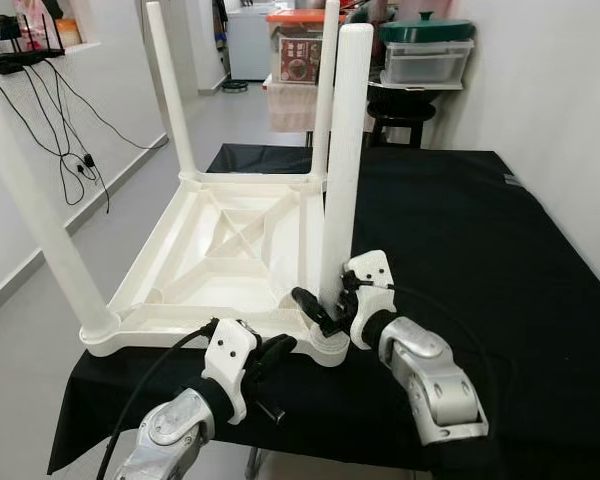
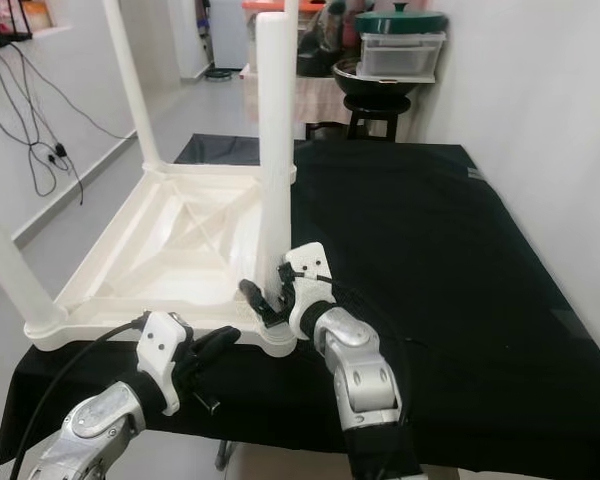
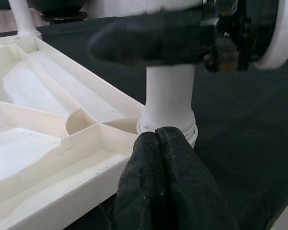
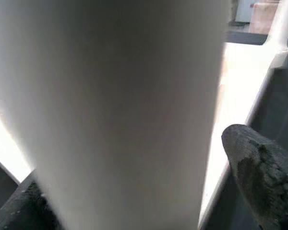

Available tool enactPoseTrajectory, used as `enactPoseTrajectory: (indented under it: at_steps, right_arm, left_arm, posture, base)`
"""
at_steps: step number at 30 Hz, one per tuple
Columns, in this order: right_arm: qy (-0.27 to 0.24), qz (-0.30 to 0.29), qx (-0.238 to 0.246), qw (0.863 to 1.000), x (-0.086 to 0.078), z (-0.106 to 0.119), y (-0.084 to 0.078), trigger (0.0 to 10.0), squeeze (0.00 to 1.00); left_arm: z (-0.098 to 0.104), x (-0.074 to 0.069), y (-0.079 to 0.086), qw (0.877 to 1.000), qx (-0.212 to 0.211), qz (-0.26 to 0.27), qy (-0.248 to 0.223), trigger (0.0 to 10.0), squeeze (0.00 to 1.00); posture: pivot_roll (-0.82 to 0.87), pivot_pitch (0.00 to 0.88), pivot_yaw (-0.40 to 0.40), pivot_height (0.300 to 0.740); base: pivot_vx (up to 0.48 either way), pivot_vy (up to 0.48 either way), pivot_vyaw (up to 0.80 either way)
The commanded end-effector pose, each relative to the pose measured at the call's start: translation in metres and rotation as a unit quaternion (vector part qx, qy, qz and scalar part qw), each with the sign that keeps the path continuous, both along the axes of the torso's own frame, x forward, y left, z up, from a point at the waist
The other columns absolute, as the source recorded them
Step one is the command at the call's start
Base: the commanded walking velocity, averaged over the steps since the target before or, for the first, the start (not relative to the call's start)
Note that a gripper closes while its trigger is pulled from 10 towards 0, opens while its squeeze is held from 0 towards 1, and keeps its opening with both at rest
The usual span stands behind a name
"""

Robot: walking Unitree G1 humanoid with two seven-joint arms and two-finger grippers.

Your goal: Building children table

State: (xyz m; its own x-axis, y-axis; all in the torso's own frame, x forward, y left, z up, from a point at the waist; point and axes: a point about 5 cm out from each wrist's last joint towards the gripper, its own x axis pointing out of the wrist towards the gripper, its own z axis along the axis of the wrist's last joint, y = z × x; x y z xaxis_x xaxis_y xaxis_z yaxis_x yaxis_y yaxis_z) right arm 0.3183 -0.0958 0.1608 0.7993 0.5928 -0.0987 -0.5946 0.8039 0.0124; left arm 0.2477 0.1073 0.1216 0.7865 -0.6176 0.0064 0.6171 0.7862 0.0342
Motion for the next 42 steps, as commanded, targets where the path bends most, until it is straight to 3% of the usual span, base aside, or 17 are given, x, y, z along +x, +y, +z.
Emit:
enactPoseTrajectory:
  at_steps: [1, 2, 3, 7, 11, 12, 13, 14, 17, 29, 32, 33, 34, 35, 36, 37, 42]
  right_arm:
    - [-0.038, 0.121, 0.005, 0.992, -0.002, 0.018, 0.006, 10.0, 0.31]
    - [-0.038, 0.121, 0.005, 0.992, -0.002, 0.018, 0.006, 10.0, 0.31]
    - [-0.053, 0.216, -0.005, 0.975, -0.004, 0.025, 0.002, 10.0, 0.0]
    - [-0.042, 0.38, -0.016, 0.924, -0.011, 0.03, -0.008, 10.0, 0.0]
    - [-0.015, 0.391, -0.017, 0.92, -0.001, 0.022, -0.01, 10.0, 0.0]
    - [0.0, 0.389, -0.014, 0.921, 0.004, 0.016, -0.01, 8.5, 0.0]
    - [0.005, 0.39, -0.012, 0.921, 0.006, 0.014, -0.011, 8.5, 0.0]
    - [0.013, 0.38, -0.01, 0.925, 0.01, 0.011, -0.012, 0.7, 0.0]
    - [0.016, 0.375, -0.01, 0.927, 0.012, 0.01, -0.013, 0.0, 0.0]
    - [0.002, 0.362, -0.015, 0.932, 0.016, 0.007, -0.028, 0.0, 0.0]
    - [-0.015, 0.323, -0.01, 0.946, 0.008, 0.005, -0.034, 0.0, 0.0]
    - [-0.022, 0.241, -0.004, 0.97, 0.0, 0.0, -0.03, 0.0, 0.0]
    - [-0.022, 0.241, -0.004, 0.97, 0.0, 0.0, -0.03, 0.0, 0.0]
    - [-0.028, 0.107, -0.006, 0.994, 0.003, -0.005, -0.022, 0.0, 0.0]
    - [-0.013, -0.082, 0.015, 0.996, 0.005, -0.009, -0.021, 0.0, 0.0]
    - [0.011, -0.12, 0.001, 0.993, -0.014, -0.021, -0.006, 0.0, 0.0]
    - [0.01, -0.102, -0.018, 0.995, -0.03, -0.024, 0.007, 0.0, 0.0]
  left_arm:
    - [-0.003, 0.001, 0.001, 1.0, 0.005, 0.003, 0.005, 10.0, 0.0]
    - [-0.003, 0.001, 0.001, 1.0, 0.005, 0.003, 0.005, 10.0, 0.0]
    - [-0.003, 0.0, 0.0, 1.0, 0.005, 0.003, 0.005, 10.0, 0.0]
    - [-0.004, 0.0, 0.0, 1.0, 0.005, 0.004, 0.005, 10.0, 0.0]
    - [-0.005, 0.0, -0.001, 1.0, 0.006, 0.005, 0.005, 10.0, 0.0]
    - [-0.005, -0.001, -0.001, 1.0, 0.006, 0.005, 0.006, 10.0, 0.0]
    - [-0.005, -0.001, -0.001, 1.0, 0.006, 0.005, 0.006, 10.0, 0.0]
    - [-0.005, -0.001, -0.001, 1.0, 0.006, 0.004, 0.006, 10.0, 0.0]
    - [-0.005, -0.001, -0.001, 1.0, 0.006, 0.004, 0.006, 10.0, 0.0]
    - [-0.004, -0.003, -0.003, 1.0, 0.004, 0.004, 0.005, 10.0, 0.0]
    - [-0.003, -0.004, -0.002, 1.0, 0.002, 0.007, 0.004, 10.0, 0.0]
    - [-0.002, -0.005, -0.001, 1.0, 0.001, 0.009, 0.003, 10.0, 0.0]
    - [-0.002, -0.005, -0.001, 1.0, 0.001, 0.009, 0.003, 10.0, 0.0]
    - [-0.002, -0.005, 0.0, 1.0, 0.001, 0.009, 0.003, 10.0, 0.0]
    - [-0.001, -0.006, 0.002, 1.0, 0.001, 0.009, 0.003, 10.0, 0.0]
    - [-0.001, -0.006, 0.003, 1.0, 0.002, 0.008, 0.003, 10.0, 0.0]
    - [-0.001, -0.006, 0.004, 1.0, 0.004, 0.007, 0.004, 10.0, 0.0]
  posture:
    - [-0.02, 0.0, -0.036, 0.74]
    - [-0.02, 0.0, -0.036, 0.74]
    - [-0.02, 0.0, -0.036, 0.74]
    - [-0.01, 0.0, -0.039, 0.74]
    - [0.0, 0.0, -0.039, 0.74]
    - [0.0, 0.0, -0.039, 0.74]
    - [0.0, 0.0, -0.039, 0.74]
    - [0.01, 0.0, -0.042, 0.74]
    - [0.01, 0.0, -0.043, 0.74]
    - [0.0, 0.0, -0.046, 0.74]
    - [-0.01, 0.0, -0.046, 0.74]
    - [-0.02, 0.0, -0.05, 0.74]
    - [-0.02, 0.0, -0.05, 0.74]
    - [-0.02, 0.0, -0.051, 0.74]
    - [-0.02, 0.0, -0.048, 0.74]
    - [-0.02, 0.0, -0.041, 0.74]
    - [-0.05, 0.0, -0.016, 0.74]
  base:
    - [0.0, 0.0, 0.0]
    - [0.0, 0.0, 0.0]
    - [0.0, 0.0, 0.0]
    - [0.0, 0.0, 0.0]
    - [0.0, 0.0, 0.0]
    - [0.0, 0.0, 0.0]
    - [0.0, 0.0, 0.0]
    - [0.0, 0.0, 0.0]
    - [0.0, 0.0, 0.0]
    - [0.0, 0.0, 0.0]
    - [0.0, 0.0, 0.0]
    - [0.0, 0.0, 0.0]
    - [0.0, 0.0, 0.0]
    - [0.0, 0.0, 0.0]
    - [0.0, 0.0, 0.0]
    - [0.0, 0.0, 0.0]
    - [0.0, 0.0, 0.0]
